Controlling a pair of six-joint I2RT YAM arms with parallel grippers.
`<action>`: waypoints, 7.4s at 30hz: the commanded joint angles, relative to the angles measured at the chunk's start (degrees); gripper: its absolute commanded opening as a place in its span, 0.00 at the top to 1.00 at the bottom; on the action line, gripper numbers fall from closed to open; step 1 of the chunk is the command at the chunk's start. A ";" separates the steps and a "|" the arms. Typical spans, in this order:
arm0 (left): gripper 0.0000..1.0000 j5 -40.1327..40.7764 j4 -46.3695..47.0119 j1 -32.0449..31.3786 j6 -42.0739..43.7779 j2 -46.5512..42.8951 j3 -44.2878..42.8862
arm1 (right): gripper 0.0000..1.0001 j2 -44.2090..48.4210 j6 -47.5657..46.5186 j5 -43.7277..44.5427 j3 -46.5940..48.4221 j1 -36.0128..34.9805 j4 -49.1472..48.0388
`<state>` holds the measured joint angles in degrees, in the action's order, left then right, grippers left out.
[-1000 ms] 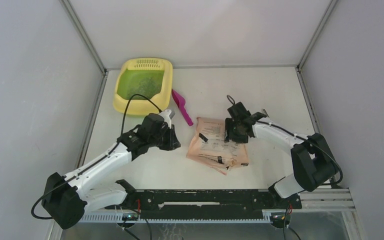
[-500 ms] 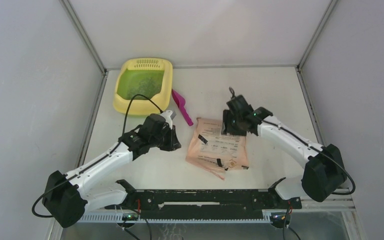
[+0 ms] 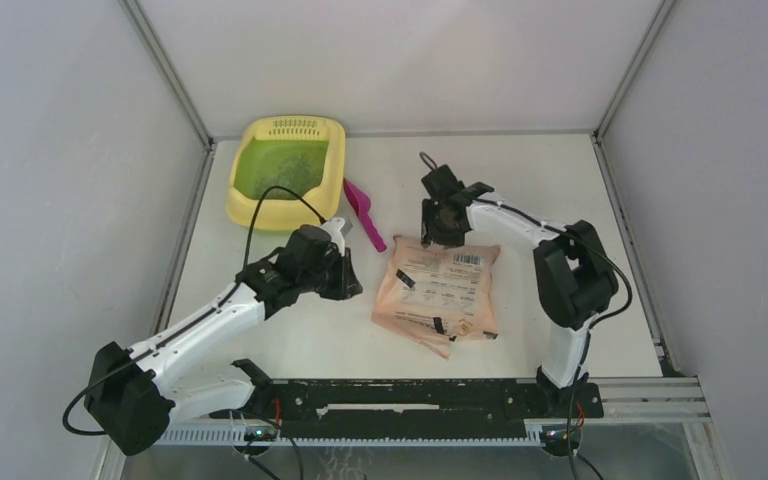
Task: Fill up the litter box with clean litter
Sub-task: Close the cat litter bag at the center of the board.
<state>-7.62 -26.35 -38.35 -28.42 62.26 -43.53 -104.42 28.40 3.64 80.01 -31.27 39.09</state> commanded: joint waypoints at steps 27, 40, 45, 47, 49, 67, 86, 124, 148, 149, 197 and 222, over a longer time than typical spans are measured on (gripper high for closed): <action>0.83 0.83 -0.59 -0.62 0.71 -1.27 -2.57 | 0.41 -5.96 2.35 7.99 7.99 -12.51 5.59; 0.82 0.47 -0.52 -0.73 0.79 -0.88 -2.54 | 0.44 -2.98 4.38 8.38 -6.02 -14.33 0.90; 0.82 0.86 -1.88 -0.72 1.08 -1.45 -3.26 | 0.43 6.52 2.74 11.68 -6.23 -11.98 5.25; 0.82 0.78 -1.98 -0.73 0.98 -1.44 -3.44 | 0.43 9.93 1.97 12.35 -6.96 -9.95 6.31; 0.82 0.66 -2.11 -0.73 0.99 -1.48 -3.78 | 0.43 13.02 1.10 12.16 -8.53 -7.29 6.49; 0.81 1.49 -5.94 -3.46 -2.28 -4.90 -6.94 | 0.47 9.95 0.00 3.23 -30.54 2.34 -10.21; 0.79 11.12 -11.80 -21.13 -12.97 -7.79 -8.33 | 0.68 21.61 0.20 2.76 -25.07 1.53 -1.98; 0.80 21.95 -3.62 -43.48 -23.71 16.60 -12.53 | 0.73 47.24 2.75 0.35 -27.01 -3.10 10.09; 0.80 25.08 -2.55 -30.35 -13.52 31.45 -22.59 | 0.74 56.44 3.26 0.95 -30.10 -3.98 14.64; 0.80 24.65 -2.28 -29.96 -13.17 32.39 -23.05 | 0.74 56.74 3.26 1.01 -30.23 -3.99 14.69; 0.82 25.70 6.69 -30.65 -19.65 24.41 -9.47 | 0.79 28.89 8.58 -4.32 -39.75 -8.89 -2.83; 0.82 24.47 7.97 -28.01 -16.73 32.99 -15.83 | 0.78 47.62 9.22 4.04 -34.08 -12.34 11.22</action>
<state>17.15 -20.62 -68.03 -46.76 93.25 -54.94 -59.11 37.21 7.09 44.14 -41.80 46.02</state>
